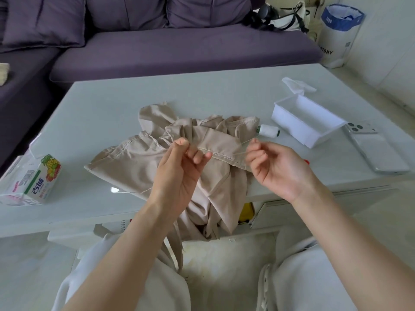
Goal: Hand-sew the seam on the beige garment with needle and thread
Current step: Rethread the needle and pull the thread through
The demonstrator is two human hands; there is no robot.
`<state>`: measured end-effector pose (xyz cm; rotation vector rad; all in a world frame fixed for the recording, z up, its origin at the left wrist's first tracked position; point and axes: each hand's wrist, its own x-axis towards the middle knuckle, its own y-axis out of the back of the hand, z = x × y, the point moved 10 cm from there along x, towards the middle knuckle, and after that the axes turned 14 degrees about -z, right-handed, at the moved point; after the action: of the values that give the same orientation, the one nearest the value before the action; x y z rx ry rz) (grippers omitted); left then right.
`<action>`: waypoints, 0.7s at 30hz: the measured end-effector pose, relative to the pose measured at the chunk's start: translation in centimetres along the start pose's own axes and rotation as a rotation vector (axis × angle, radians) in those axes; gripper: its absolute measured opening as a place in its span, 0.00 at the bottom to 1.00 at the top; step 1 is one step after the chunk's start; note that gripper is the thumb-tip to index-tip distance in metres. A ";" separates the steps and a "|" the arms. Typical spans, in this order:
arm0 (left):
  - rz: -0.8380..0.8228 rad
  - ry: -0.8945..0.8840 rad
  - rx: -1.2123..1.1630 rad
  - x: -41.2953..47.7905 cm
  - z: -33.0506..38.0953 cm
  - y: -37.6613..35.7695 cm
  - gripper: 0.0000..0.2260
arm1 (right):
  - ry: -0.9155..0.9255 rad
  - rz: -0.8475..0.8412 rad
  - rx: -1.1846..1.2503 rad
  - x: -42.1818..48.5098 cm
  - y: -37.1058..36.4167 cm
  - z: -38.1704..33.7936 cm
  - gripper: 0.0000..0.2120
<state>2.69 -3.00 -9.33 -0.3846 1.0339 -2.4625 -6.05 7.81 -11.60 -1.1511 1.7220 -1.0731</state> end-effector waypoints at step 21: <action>-0.287 0.301 1.435 -4.0 0.5 -1.4 0.04 | 0.325 0.339 -0.310 -7.2 4.9 -5.6 0.07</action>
<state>5.92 -0.43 -8.27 0.3422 -0.8792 -2.8182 -10.53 16.96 -13.22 -0.8477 2.3052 -0.8332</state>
